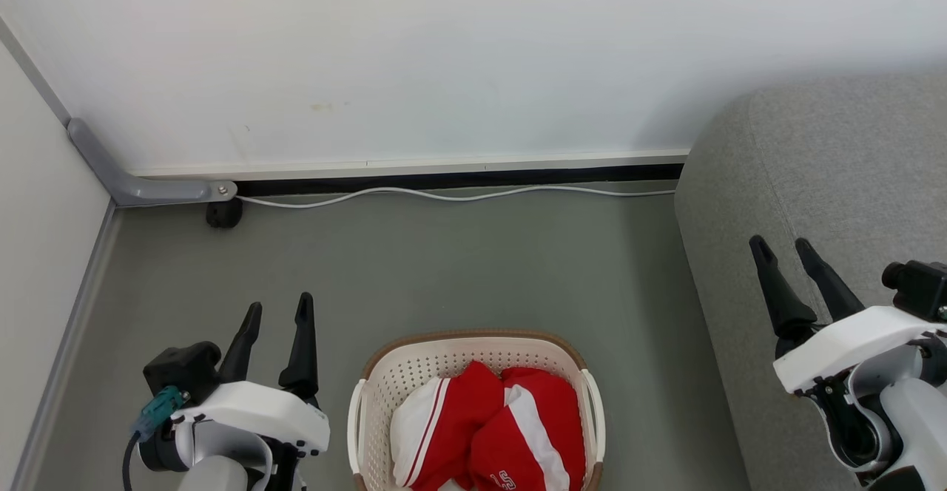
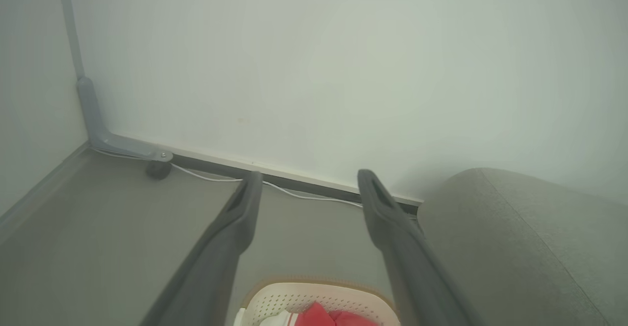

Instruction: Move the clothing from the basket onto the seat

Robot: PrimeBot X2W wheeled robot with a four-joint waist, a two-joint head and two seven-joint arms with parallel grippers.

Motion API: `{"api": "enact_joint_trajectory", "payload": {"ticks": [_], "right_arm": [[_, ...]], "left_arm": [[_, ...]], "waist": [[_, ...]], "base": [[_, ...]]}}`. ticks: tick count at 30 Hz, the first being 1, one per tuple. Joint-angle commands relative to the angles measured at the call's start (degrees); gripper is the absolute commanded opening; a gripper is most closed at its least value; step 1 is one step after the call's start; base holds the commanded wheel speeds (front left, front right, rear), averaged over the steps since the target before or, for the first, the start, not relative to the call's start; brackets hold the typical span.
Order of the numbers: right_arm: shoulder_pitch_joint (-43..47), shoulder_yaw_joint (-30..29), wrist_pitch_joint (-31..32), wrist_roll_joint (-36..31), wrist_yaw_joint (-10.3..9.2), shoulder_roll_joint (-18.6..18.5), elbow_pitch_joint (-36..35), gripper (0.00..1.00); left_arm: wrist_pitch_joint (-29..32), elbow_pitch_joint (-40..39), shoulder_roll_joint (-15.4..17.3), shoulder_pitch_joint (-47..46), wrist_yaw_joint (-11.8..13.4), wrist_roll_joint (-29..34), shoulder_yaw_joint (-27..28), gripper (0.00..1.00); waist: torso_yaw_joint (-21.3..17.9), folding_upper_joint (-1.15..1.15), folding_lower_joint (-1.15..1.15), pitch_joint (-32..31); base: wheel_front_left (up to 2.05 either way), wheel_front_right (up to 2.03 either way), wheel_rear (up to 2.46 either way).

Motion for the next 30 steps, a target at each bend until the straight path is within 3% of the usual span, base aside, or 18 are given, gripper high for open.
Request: {"api": "enact_joint_trajectory", "payload": {"ticks": [1,24,30], "right_arm": [[-2.3,1.3,-1.2,-1.9,0.21,-1.9,-0.8,1.0],[-6.0,4.5,-4.9,-12.9,0.26,-5.7,0.6,1.0],[-6.6,3.1,-5.3,-14.9,0.26,-5.8,1.0,1.0]], "left_arm": [[-1.1,-1.0,1.0,-3.2,0.9,2.6,0.9,1.0],[-4.8,-0.5,1.4,-5.6,4.1,15.0,-1.0,1.0],[-5.3,-0.6,1.5,-5.9,5.3,16.6,-1.0,1.0]], "waist": [[-0.1,0.0,0.0,0.0],[0.1,0.0,0.0,0.8],[0.0,0.0,0.0,1.1]], "base": [[0.0,0.0,0.0],[0.0,0.0,0.0],[0.0,0.0,0.0]]}}
